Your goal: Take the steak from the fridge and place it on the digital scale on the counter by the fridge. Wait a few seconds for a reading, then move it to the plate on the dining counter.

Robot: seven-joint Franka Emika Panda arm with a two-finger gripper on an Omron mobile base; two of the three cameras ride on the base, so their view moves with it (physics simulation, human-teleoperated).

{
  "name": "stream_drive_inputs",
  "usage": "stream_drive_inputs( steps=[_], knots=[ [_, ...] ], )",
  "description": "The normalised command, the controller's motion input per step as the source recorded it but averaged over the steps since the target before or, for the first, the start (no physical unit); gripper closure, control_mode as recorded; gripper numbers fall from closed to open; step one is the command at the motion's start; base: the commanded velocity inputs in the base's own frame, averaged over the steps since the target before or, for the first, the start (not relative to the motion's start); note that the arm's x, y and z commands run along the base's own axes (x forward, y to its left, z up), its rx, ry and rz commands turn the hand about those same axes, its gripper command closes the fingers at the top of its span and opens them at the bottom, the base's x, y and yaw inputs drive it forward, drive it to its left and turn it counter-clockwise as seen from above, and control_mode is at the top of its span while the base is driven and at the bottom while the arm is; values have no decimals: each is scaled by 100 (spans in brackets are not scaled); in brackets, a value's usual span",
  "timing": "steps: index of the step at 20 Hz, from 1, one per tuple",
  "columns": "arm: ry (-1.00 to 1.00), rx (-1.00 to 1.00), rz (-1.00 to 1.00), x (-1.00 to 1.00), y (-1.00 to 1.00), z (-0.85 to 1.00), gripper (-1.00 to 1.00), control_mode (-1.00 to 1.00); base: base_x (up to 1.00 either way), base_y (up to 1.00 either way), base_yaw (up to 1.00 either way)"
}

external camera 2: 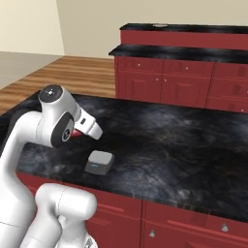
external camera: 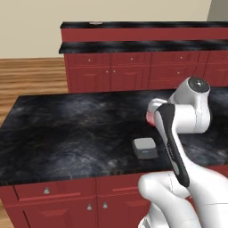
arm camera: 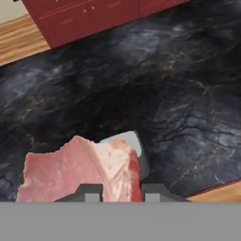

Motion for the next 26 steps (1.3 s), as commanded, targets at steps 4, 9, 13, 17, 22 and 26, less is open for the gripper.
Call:
stream_drive_inputs(
  steps=[4, 9, 13, 17, 22, 26],
  knots=[
    [27, 0, 0, 13, 8, -81, 100, -100, 0, 0, 0],
    [23, 0, 0, 48, 0, -81, 100, -100, 0, 0, 0],
    [10, 0, 0, 51, 0, -60, 100, -100, 0, 0, 0],
    [0, 0, 2, 56, 0, -47, 100, -100, 0, 0, 0],
    [0, 0, 3, 40, 0, -41, 100, -100, 0, 0, 0],
    [0, 0, 4, 10, -4, -38, 100, -100, 0, 0, 0]
  ],
)
